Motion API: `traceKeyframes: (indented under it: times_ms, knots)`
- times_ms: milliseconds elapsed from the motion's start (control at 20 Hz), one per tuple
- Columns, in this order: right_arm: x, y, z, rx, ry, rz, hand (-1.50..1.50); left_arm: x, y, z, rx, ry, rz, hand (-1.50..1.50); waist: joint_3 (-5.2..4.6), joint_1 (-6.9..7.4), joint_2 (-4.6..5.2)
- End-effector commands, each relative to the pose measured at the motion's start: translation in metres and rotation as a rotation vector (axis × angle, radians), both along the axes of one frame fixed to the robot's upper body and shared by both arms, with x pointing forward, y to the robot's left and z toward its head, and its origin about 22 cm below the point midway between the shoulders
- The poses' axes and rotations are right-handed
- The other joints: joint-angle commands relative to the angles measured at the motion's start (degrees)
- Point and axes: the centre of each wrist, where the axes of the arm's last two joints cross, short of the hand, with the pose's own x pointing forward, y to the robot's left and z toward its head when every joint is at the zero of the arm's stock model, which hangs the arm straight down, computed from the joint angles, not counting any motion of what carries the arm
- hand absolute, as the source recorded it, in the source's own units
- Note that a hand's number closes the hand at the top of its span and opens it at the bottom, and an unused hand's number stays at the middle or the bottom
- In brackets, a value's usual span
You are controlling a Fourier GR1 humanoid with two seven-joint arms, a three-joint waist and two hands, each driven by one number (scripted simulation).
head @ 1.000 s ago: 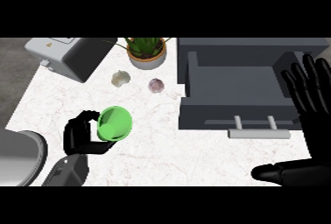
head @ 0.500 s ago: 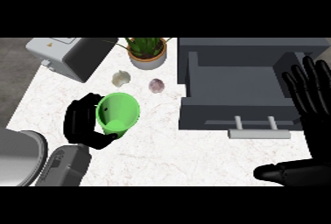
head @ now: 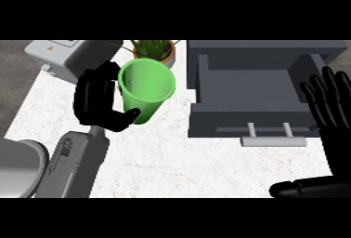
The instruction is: Pick up the cup, place it into the drawer and close the drawer
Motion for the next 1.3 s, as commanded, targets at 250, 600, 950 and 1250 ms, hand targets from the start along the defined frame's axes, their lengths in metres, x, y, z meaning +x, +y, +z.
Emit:
traceKeyframes:
  times_ms: [250,600,950,1250]
  knots:
    - [0.023,-0.006,-0.005,0.015,-0.006,0.004,-1.50,0.017,-0.043,0.080,0.057,-0.020,-0.020,1.50,-0.01,0.02,0.11]
    - [0.004,-0.012,0.002,-0.001,-0.016,-0.003,-1.50,0.031,-0.082,0.116,0.104,-0.032,-0.008,1.50,-0.01,-0.25,0.04]
    - [0.007,0.003,-0.008,0.002,-0.017,0.014,-1.50,0.069,-0.118,0.125,0.191,0.032,-0.014,1.50,0.00,-1.06,0.29]
    - [0.006,0.005,0.014,-0.012,0.001,0.011,-1.50,0.081,-0.135,0.103,0.215,0.060,0.026,1.50,-0.03,-1.72,0.42]
